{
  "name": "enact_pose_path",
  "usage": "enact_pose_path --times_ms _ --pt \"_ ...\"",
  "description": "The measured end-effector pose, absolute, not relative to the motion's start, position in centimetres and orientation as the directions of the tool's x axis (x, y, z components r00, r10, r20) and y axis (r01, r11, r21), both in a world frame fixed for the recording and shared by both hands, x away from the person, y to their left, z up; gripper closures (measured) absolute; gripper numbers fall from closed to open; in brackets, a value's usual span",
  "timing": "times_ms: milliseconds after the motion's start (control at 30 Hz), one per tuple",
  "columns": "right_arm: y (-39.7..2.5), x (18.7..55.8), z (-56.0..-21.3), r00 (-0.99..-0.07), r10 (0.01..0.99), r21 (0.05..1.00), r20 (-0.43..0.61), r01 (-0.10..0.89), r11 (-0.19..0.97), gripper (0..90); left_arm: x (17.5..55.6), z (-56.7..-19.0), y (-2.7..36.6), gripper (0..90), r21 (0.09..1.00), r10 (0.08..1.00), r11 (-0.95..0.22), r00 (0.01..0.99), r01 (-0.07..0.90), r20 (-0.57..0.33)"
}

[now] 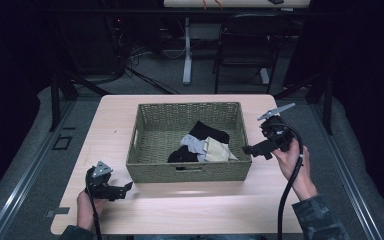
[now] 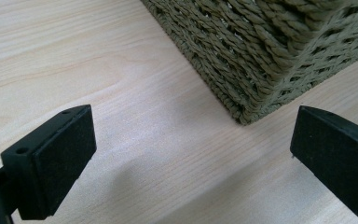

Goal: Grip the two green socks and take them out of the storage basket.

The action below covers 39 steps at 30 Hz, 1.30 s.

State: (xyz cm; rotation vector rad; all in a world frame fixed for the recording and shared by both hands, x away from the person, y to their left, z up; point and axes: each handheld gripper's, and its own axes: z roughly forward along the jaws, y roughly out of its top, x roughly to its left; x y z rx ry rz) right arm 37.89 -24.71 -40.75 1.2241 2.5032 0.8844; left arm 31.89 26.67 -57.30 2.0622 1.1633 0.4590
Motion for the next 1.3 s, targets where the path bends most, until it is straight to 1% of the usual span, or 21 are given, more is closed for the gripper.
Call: enact_pose_path --times_ms 267,300,367,400,433,467,600,700,867,900,1000,1067,1100,1267,1300 --pt "-20.9 40.8 -40.3 -0.673 0.737 0.562 0.07 0.637 0.528 0.0 31.8 -57.3 26.8 0.3 0.73 0.847 -0.336 0.531 0.594 -0.042" --pt "-19.9 41.7 -40.4 -0.682 0.728 0.55 0.071 0.635 0.542 0.1 31.9 -57.3 26.8 0.3 0.73 0.847 -0.336 0.53 0.594 -0.042" --pt "-19.5 42.0 -40.5 -0.683 0.727 0.541 0.068 0.637 0.549 0.2 31.9 -57.3 26.8 0.3 0.731 0.847 -0.336 0.53 0.594 -0.041" --pt "-18.8 42.9 -40.8 -0.692 0.718 0.52 0.073 0.641 0.564 1.6 31.9 -57.3 26.8 0.3 0.73 0.846 -0.338 0.532 0.595 -0.042" --pt "-18.8 42.9 -40.8 -0.692 0.718 0.52 0.073 0.641 0.564 1.6 31.9 -57.3 26.8 0.3 0.73 0.845 -0.338 0.533 0.594 -0.041" --pt "-18.2 43.5 -41.1 -0.689 0.721 0.508 0.073 0.648 0.568 4.4 31.8 -57.3 26.8 0.3 0.73 0.845 -0.338 0.533 0.594 -0.041" --pt "-17.3 44.6 -42.0 -0.684 0.723 0.487 0.096 0.665 0.566 5.8 31.8 -57.3 26.9 0.3 0.732 0.846 -0.335 0.531 0.593 -0.043" --pt "-16.8 45.4 -42.8 -0.689 0.72 0.45 0.078 0.669 0.591 7.9 31.8 -57.3 26.9 0.3 0.732 0.847 -0.332 0.53 0.595 -0.046" --pt "-16.0 46.4 -44.3 -0.681 0.727 0.42 0.088 0.688 0.593 12.3 31.8 -57.3 26.9 0.3 0.733 0.847 -0.332 0.53 0.594 -0.046" --pt "-15.6 46.7 -44.8 -0.682 0.727 0.394 0.079 0.691 0.605 13.5 31.8 -57.3 26.9 0.3 0.733 0.847 -0.332 0.53 0.594 -0.046" --pt "-15.1 47.1 -45.6 -0.672 0.737 0.366 0.073 0.705 0.607 13.6 31.8 -57.3 26.9 0.3 0.732 0.846 -0.332 0.53 0.594 -0.046" --pt "-15.0 47.1 -45.9 -0.665 0.743 0.369 0.076 0.711 0.599 13.5 31.8 -57.3 26.9 0.3 0.733 0.846 -0.333 0.531 0.594 -0.046" --pt "-14.8 47.4 -46.2 -0.674 0.735 0.35 0.078 0.708 0.613 13.2 31.8 -57.3 26.9 0.3 0.733 0.845 -0.334 0.532 0.592 -0.045" --pt "-14.2 47.5 -47.0 -0.661 0.744 0.365 0.097 0.719 0.592 13.7 31.8 -57.3 26.9 0.3 0.732 0.845 -0.335 0.534 0.593 -0.045" --pt "-14.1 47.6 -47.0 -0.666 0.74 0.352 0.092 0.717 0.602 13.8 31.7 -57.3 26.9 0.3 0.735 0.849 -0.33 0.527 0.592 -0.043"
